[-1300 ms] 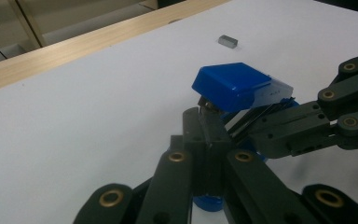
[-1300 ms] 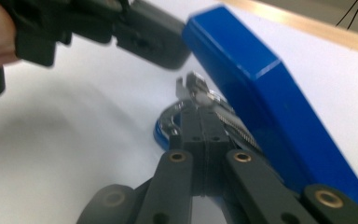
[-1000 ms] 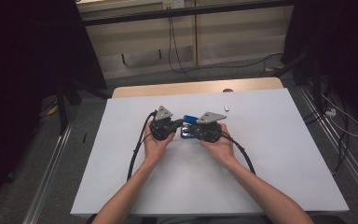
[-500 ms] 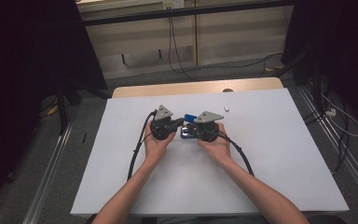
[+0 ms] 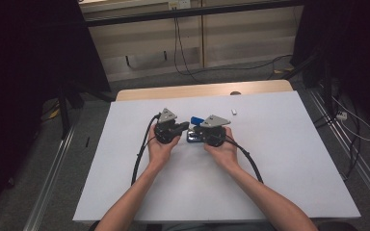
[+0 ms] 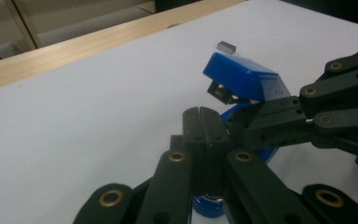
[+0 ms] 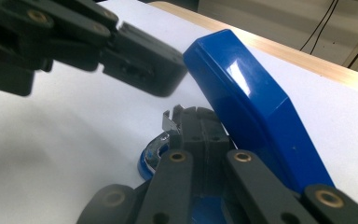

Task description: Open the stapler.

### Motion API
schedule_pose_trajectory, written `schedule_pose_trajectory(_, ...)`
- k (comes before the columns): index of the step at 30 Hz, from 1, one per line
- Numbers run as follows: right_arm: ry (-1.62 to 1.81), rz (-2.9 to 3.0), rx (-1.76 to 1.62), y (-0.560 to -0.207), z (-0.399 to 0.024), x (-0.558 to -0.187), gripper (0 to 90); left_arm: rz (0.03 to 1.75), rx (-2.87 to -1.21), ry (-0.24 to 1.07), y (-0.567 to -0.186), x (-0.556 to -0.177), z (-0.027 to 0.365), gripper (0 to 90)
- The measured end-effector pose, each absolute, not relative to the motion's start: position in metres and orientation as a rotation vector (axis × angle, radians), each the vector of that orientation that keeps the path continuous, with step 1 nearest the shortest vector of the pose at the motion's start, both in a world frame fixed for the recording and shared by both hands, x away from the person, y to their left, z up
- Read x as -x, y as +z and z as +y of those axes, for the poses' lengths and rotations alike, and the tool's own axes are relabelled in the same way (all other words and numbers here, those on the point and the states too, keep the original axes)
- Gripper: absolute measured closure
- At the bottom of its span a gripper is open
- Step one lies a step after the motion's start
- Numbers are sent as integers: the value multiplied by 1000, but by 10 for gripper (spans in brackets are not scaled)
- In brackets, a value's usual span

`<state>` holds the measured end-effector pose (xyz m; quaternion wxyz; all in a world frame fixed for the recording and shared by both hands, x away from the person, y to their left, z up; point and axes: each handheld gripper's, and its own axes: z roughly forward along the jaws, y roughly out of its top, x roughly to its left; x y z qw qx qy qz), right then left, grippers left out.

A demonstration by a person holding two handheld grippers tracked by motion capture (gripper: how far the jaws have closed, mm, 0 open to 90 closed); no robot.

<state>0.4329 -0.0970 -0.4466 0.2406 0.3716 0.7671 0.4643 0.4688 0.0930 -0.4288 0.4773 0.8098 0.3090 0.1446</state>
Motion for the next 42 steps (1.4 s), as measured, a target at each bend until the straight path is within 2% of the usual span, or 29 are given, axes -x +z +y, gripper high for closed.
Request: schedule_pose_trajectory(42,1268,2062,-1024,-447,-94,-433,900,735,-2034,361,-445,-471,86,900)
